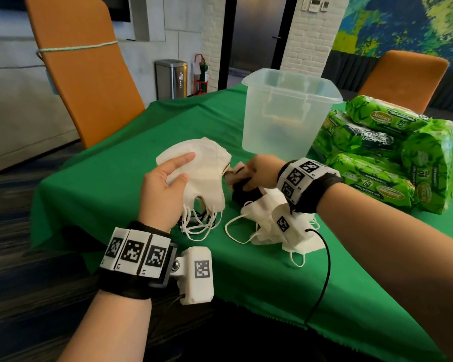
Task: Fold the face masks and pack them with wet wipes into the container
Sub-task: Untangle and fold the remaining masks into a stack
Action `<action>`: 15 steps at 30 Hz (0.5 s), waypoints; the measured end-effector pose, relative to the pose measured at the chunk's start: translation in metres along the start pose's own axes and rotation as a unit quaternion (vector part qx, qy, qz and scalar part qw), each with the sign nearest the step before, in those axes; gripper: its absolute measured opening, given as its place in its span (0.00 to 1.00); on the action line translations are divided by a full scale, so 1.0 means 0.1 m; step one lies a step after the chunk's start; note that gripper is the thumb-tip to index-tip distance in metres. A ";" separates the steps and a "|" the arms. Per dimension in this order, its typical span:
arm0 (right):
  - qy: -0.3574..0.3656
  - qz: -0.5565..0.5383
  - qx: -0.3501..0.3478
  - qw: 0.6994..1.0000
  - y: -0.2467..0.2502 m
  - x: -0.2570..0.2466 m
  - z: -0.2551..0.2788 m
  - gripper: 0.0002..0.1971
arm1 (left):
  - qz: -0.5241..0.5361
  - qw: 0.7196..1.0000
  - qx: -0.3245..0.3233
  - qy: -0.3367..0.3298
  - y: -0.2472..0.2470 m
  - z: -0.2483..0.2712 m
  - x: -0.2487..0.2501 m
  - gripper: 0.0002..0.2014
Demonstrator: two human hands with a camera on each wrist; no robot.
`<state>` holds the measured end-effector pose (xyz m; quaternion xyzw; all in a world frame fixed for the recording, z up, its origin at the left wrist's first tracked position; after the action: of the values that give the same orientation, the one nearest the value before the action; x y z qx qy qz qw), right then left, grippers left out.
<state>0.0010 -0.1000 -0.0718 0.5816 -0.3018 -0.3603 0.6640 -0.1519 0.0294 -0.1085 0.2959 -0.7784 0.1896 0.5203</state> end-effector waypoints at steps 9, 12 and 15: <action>-0.026 -0.533 0.199 0.822 0.44 0.44 0.21 0.14 | -0.021 1.000 -0.016 0.017 -0.18 -0.05 0.08 0.17; 0.005 -0.617 0.180 0.766 0.47 0.40 0.32 0.11 | 0.013 0.999 -0.029 0.027 -0.30 -0.06 0.11 0.15; 0.057 -0.677 0.132 0.722 0.42 0.29 0.42 0.07 | 0.087 0.995 -0.043 0.027 -0.40 -0.02 0.20 0.15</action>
<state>-0.0119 -0.1446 -0.0246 0.7320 0.1666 -0.6368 0.1758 -0.1294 -0.0049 -0.0894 0.1988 -0.7941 0.2088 0.5351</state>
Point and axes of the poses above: each hand's wrist, its own z-axis away from the middle knuckle, its own y-axis out of the back of the hand, x = y × z, the point moved 2 cm from there along -z, towards the middle knuckle, and after that the axes turned 5 degrees about -y, right-handed, at the moved point
